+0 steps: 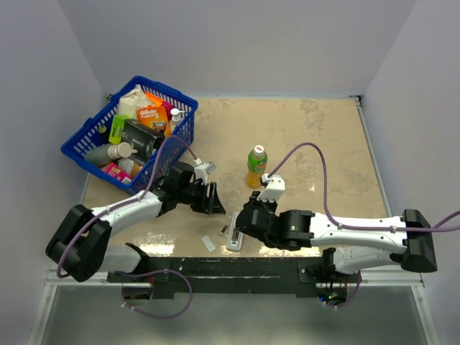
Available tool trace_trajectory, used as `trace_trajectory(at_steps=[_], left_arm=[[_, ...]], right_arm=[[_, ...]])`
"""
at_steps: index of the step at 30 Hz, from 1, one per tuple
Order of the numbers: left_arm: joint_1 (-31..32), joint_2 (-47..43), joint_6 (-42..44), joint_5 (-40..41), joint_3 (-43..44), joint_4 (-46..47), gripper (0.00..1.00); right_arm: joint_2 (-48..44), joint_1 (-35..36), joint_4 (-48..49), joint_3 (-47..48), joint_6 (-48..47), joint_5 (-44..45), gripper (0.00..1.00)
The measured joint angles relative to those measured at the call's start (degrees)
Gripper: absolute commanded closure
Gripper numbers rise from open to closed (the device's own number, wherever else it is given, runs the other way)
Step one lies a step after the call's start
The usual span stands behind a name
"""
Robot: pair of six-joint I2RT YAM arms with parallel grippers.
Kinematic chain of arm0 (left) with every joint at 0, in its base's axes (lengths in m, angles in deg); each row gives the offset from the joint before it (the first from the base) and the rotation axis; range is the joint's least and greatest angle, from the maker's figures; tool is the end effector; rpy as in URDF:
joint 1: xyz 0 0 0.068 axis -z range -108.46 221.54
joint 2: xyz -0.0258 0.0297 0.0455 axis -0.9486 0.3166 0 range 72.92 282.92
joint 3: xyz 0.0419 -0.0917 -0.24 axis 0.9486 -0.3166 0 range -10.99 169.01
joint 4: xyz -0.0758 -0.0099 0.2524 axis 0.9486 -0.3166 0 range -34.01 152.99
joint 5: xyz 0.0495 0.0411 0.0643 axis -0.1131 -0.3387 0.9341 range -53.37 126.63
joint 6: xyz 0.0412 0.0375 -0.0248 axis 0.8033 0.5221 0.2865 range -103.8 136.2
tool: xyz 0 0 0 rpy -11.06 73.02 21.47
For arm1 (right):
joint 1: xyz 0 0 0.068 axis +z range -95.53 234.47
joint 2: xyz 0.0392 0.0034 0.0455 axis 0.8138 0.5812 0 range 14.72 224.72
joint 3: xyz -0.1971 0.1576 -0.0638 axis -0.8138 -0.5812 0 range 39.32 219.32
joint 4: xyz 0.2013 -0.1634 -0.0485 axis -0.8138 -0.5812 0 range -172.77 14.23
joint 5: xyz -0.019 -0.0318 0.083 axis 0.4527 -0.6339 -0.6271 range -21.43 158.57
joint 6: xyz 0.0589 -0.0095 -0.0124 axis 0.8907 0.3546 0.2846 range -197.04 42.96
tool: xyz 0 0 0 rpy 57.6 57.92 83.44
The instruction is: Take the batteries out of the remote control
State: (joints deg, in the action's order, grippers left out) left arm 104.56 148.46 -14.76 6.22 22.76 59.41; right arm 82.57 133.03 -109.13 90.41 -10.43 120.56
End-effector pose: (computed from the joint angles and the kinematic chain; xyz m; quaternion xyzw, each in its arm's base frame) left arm 0.2065 -0.1618 0.1558 0.1156 0.8908 -0.3999 0.1822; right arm 0.0838 0.2330 0.2538 0.0606 0.8559 0.1691 0.4849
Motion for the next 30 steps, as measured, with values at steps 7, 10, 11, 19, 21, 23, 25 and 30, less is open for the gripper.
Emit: trace_trajectory(at_steps=[7, 10, 11, 19, 21, 23, 25, 30], left_arm=[[0.0, 0.42, -0.09, -1.66, 0.0, 2.78, 0.49], [0.0, 0.42, -0.13, -2.49, -0.5, 3.3, 0.49], [0.0, 0.42, -0.15, -2.73, -0.81, 3.43, 0.49], [0.44, 0.31, -1.46, -4.35, -3.34, 4.33, 0.49], [0.79, 0.31, -1.64, -4.55, -3.82, 4.57, 0.49], [1.05, 0.31, -2.03, -4.76, -4.24, 5.01, 0.5], [1.2, 0.31, -2.51, -4.92, -4.55, 5.42, 0.5], [1.25, 0.13, -2.93, -5.01, -4.63, 5.86, 0.53]], right_arm=[[3.93, 0.61, -3.56, 0.02, 6.38, 0.42, 1.0], [5.14, 0.98, -4.66, 0.02, 8.74, 1.09, 1.0], [5.27, 1.01, -4.81, 0.02, 9.29, 1.16, 1.0], [5.51, 1.05, -4.98, 0.02, 11.52, 1.73, 1.0], [5.86, 1.05, -4.98, 0.02, 11.78, 1.79, 1.0], [6.32, 1.05, -4.96, 0.02, 11.8, 1.9, 1.0], [6.82, 1.05, -4.94, 0.02, 11.8, 1.92, 1.0], [8.7, 1.11, -5.68, 0.22, 11.85, 2.12, 1.0]])
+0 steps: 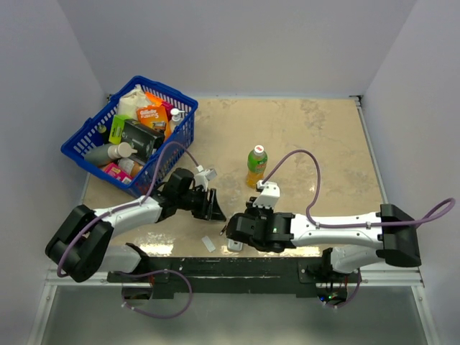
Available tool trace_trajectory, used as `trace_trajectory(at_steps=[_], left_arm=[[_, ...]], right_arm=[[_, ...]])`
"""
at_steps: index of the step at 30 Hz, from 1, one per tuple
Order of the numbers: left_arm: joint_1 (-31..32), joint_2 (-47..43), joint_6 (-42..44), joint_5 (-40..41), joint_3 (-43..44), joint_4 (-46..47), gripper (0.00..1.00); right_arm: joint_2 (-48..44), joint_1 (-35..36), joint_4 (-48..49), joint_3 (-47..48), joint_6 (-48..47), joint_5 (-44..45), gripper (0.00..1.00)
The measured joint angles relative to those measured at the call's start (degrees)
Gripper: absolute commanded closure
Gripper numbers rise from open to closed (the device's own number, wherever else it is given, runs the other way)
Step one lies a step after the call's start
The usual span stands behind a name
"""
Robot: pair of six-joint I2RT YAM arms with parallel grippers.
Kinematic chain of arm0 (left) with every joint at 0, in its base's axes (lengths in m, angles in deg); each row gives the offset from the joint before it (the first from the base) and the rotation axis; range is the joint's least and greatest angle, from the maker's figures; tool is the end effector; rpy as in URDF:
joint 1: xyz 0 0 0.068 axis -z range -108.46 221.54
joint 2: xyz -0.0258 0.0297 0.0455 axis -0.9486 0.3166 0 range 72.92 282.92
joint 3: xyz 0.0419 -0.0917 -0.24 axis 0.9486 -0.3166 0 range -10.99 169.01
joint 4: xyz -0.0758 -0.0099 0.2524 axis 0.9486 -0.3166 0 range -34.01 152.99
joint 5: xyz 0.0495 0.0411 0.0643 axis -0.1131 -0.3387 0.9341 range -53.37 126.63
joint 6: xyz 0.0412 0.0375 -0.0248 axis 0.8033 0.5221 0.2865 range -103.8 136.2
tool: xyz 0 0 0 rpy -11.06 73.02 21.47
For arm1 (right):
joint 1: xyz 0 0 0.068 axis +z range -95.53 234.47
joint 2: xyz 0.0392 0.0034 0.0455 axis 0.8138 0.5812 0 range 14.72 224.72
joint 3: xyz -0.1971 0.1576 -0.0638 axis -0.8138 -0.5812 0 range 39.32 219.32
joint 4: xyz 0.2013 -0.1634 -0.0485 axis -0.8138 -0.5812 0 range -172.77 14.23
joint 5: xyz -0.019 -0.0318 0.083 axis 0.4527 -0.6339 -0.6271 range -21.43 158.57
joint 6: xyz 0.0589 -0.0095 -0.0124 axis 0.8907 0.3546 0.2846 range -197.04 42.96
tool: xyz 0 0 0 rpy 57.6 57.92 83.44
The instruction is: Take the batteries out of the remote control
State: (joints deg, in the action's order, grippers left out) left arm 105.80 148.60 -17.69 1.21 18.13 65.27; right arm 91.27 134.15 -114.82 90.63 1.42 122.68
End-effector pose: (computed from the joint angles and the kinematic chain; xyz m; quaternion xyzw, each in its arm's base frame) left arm 0.1927 -0.1633 0.1408 0.1210 0.8774 -0.4395 0.1495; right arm 0.0820 0.2440 0.2157 0.0918 0.8693 0.1104 0.4730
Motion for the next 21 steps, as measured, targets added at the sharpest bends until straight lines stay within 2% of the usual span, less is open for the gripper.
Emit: trace_trajectory(at_steps=[13, 17, 21], left_arm=[[0.0, -4.52, -2.54, -0.37, -4.11, 1.44, 0.58], [0.02, -3.74, -3.54, -0.92, -4.52, 2.99, 0.61], [0.07, -3.23, -5.16, -2.99, -5.88, 5.99, 0.63]], right_arm=[[8.68, 4.39, -5.42, 6.49, 1.6, 4.35, 1.0], [7.45, 5.27, -5.29, 4.55, 5.22, 5.29, 1.0], [0.42, 5.57, -0.37, -3.15, 8.09, 5.31, 1.0]])
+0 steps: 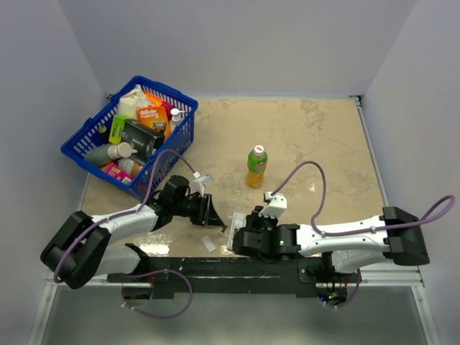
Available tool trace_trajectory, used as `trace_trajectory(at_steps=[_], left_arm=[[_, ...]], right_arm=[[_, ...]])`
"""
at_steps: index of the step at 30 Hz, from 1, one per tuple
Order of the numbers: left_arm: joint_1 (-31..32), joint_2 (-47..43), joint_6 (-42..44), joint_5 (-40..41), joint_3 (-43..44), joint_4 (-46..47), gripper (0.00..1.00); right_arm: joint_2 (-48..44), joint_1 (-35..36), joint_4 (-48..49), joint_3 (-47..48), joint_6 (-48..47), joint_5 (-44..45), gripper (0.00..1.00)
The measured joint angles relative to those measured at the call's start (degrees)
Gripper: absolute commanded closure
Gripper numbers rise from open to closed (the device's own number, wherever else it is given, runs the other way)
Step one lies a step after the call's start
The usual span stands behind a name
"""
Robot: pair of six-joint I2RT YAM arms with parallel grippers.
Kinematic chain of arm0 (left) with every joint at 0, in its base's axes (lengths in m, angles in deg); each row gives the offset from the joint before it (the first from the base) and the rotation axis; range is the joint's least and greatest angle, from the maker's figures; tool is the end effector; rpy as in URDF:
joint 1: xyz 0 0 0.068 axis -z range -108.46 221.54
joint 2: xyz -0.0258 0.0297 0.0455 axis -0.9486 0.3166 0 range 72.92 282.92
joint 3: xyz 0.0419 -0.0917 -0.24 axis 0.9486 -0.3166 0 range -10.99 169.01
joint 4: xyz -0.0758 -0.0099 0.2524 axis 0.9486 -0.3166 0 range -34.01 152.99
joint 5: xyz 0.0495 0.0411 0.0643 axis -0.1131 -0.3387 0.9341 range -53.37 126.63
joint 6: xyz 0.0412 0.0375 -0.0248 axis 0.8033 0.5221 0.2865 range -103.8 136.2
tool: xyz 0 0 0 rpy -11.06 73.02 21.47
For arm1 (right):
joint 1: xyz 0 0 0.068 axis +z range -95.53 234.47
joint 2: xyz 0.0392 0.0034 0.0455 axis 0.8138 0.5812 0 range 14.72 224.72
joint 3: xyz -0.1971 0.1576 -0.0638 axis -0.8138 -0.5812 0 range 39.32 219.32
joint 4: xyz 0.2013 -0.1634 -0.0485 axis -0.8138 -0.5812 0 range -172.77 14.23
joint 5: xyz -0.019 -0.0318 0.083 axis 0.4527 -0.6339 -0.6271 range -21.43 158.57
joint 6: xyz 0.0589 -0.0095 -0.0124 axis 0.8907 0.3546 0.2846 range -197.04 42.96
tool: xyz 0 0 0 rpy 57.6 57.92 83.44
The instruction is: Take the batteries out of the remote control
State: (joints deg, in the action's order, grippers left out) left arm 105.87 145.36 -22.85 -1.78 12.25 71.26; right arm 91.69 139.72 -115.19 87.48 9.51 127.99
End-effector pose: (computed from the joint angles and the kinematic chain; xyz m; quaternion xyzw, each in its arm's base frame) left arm 0.1774 -0.1555 0.1329 0.1011 0.8640 -0.4743 0.1357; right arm 0.0594 0.2411 0.2012 0.1032 0.8518 0.1288 0.4972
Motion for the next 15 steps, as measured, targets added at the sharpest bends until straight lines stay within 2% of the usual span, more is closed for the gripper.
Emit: trace_trajectory(at_steps=[7, 15], left_arm=[[0.33, 0.68, -1.99, -2.01, -2.54, 3.15, 0.64], [3.17, 0.96, -3.72, -1.36, -2.6, 4.66, 0.64]], right_arm=[[-14.25, 0.61, 13.99, -14.84, -3.08, -0.11, 1.0], [-21.55, 0.68, 20.46, -21.66, -6.1, 0.07, 1.0]])
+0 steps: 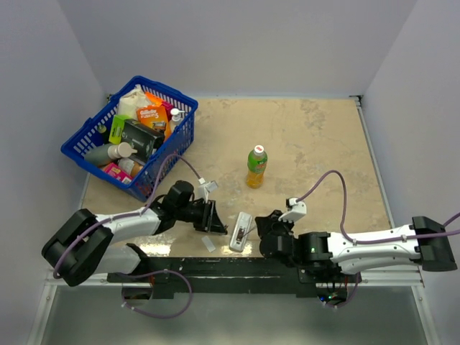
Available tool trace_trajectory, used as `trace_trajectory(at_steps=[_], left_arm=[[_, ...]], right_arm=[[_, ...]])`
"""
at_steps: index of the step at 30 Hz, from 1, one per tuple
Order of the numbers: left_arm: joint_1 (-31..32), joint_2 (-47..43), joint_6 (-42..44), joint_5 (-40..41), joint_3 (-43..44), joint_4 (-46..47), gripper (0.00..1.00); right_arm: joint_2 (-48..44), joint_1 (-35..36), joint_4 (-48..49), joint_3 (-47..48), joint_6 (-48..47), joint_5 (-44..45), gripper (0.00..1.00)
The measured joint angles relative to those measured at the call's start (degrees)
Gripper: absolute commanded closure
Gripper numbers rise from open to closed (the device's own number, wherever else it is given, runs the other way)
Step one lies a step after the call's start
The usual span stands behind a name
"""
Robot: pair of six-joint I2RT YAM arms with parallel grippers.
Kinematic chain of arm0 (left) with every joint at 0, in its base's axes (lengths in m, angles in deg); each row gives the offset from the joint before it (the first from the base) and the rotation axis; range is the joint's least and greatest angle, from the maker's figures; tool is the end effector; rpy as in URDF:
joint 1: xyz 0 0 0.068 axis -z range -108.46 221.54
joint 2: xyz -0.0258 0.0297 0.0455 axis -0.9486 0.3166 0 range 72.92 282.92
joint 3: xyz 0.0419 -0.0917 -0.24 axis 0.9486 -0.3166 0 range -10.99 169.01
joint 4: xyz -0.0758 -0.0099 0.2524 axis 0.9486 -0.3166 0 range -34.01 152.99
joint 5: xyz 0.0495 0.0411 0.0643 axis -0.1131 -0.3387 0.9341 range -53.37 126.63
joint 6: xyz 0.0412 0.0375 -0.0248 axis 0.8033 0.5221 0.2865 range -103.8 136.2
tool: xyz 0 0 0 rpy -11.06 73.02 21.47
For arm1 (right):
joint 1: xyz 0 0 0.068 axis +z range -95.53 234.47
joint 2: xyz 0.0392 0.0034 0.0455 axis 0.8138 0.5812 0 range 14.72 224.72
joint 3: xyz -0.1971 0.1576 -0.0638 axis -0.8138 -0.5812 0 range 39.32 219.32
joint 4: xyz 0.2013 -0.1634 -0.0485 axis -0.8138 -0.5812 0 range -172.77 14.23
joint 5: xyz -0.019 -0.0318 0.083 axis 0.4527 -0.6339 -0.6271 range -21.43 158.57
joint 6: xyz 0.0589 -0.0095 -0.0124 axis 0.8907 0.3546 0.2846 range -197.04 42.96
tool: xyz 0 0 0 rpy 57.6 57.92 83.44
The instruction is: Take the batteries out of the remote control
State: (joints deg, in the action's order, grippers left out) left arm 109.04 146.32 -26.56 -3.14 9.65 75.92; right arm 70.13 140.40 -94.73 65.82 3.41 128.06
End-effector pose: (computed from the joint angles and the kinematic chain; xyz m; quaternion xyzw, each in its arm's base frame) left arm 0.1643 -0.1629 0.1236 0.1049 0.8574 -0.4925 0.1063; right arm 0.0525 0.1850 0.1810 0.1393 0.8178 0.2549 0.4967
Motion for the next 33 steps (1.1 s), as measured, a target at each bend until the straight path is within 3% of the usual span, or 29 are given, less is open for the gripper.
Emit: trace_trajectory(at_steps=[3, 16, 23, 33], left_arm=[[2.64, 0.26, -0.13, 1.18, 0.13, -0.04, 0.74], [8.07, 8.09, -0.24, 4.48, 1.42, 4.07, 0.71], [9.75, 10.01, -1.18, 5.95, 1.49, 6.03, 0.68], [10.93, 13.4, -1.16, 8.63, 2.78, 7.3, 0.75]], right_arm=[[-1.99, 0.0, 0.26, -1.01, -1.36, 0.02, 1.0], [-4.44, 0.02, 0.55, -2.64, -2.51, 0.04, 1.0], [-1.29, 0.07, 2.49, -1.44, -4.98, 0.81, 1.0], [-3.69, 0.04, 4.61, -4.22, -3.13, 1.49, 1.0]])
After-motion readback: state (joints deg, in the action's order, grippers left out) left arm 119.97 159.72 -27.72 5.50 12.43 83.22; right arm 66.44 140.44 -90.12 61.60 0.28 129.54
